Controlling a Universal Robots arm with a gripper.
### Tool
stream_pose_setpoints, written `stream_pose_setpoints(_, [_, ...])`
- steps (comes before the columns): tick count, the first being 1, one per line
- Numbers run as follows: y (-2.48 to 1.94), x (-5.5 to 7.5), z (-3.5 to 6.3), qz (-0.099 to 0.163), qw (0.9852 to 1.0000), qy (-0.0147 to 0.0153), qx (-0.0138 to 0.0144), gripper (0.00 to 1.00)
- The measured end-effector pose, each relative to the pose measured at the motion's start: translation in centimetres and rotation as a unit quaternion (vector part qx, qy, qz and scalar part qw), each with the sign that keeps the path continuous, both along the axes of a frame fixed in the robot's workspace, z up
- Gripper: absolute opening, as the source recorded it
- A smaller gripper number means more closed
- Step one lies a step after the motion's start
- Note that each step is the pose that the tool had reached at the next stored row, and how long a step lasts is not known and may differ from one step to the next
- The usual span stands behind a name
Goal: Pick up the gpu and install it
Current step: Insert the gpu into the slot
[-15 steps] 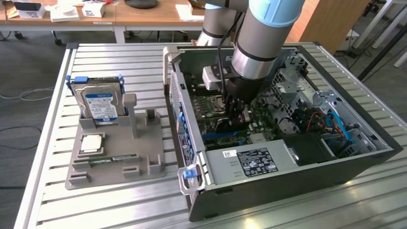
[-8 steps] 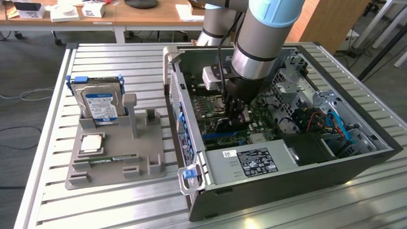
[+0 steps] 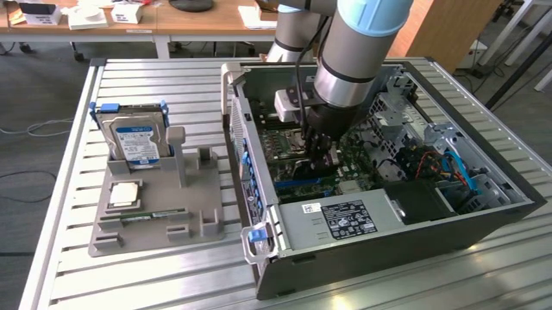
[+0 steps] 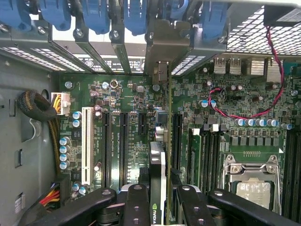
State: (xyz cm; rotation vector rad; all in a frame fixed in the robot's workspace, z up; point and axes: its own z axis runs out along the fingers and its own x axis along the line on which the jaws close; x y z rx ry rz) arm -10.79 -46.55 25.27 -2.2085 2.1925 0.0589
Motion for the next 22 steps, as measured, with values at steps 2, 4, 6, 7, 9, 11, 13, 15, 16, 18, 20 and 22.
stream_pose_setpoints(2, [-0.01, 0.0, 0.28, 0.0, 1.0, -0.0003, -0.0002, 0.27])
stream_pose_setpoints(4, [0.0, -0.01, 0.35, 0.0, 1.0, -0.0004, -0.0001, 0.27])
stream_pose_setpoints(6, [-0.03, -0.02, 0.36, 0.0, 1.0, -0.0004, -0.0002, 0.27])
stream_pose_setpoints(7, [-0.06, -0.02, 0.36, 0.0, 1.0, -0.0004, -0.0002, 0.27])
stream_pose_setpoints(9, [-0.12, -0.01, 0.36, 0.0, 1.0, -0.0004, -0.0002, 0.27])
stream_pose_setpoints(11, [-0.12, -0.01, 0.36, 0.0, 1.0, -0.0004, -0.0002, 0.27])
stream_pose_setpoints(13, [-0.13, -0.01, 0.34, 0.0, 1.0, -0.0004, -0.0002, 0.27])
stream_pose_setpoints(15, [-0.13, -0.01, 0.29, 0.0, 1.0, -0.0004, -0.0002, 0.27])
stream_pose_setpoints(16, [-0.13, -0.01, 0.28, 0.0, 1.0, -0.0003, -0.0003, 0.27])
stream_pose_setpoints(18, [-0.13, -0.01, 0.22, 0.0, 1.0, -0.0004, -0.0001, 0.27])
stream_pose_setpoints(20, [-0.13, -0.01, 0.17, 0.0, 1.0, -0.0004, -0.0002, 0.27])
stream_pose_setpoints(22, [-0.13, -0.01, 0.1, -0.001, 1.0, -0.0004, -0.0002, 0.27])
